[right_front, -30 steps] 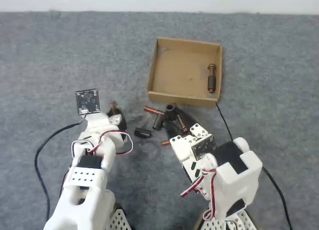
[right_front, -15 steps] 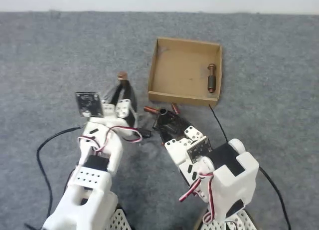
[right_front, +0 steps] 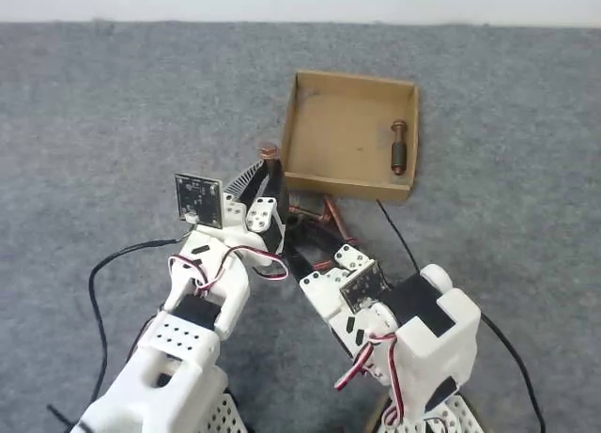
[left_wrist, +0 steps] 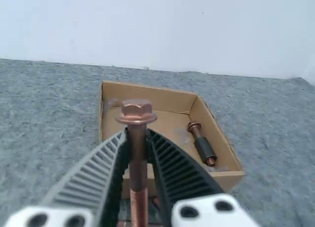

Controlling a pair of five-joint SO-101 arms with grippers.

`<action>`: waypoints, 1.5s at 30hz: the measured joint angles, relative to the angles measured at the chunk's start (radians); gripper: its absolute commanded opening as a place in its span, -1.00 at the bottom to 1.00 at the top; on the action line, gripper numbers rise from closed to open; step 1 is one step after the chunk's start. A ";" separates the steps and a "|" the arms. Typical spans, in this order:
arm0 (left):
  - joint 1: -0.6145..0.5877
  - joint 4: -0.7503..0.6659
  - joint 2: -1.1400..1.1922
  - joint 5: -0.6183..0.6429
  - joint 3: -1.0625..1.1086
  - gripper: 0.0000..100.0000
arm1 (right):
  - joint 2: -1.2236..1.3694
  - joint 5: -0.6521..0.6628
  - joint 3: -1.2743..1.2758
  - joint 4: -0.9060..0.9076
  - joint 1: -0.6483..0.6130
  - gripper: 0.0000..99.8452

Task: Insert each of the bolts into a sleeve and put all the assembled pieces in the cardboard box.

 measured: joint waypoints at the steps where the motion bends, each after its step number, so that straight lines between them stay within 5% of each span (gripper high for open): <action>1: 0.000 0.000 0.000 0.000 0.000 -0.97 | 0.000 0.000 0.000 0.000 0.000 -0.99; 14: 0.018 0.020 -0.258 0.000 0.160 -0.97 | 0.000 0.000 0.000 0.083 0.000 -0.99; 26: 0.101 0.462 -0.681 0.003 0.160 -0.97 | 0.000 0.000 0.000 0.083 0.000 -0.99; 45: 0.118 0.528 -0.704 0.003 0.160 -0.98 | -0.005 0.000 0.000 0.040 -0.066 -0.99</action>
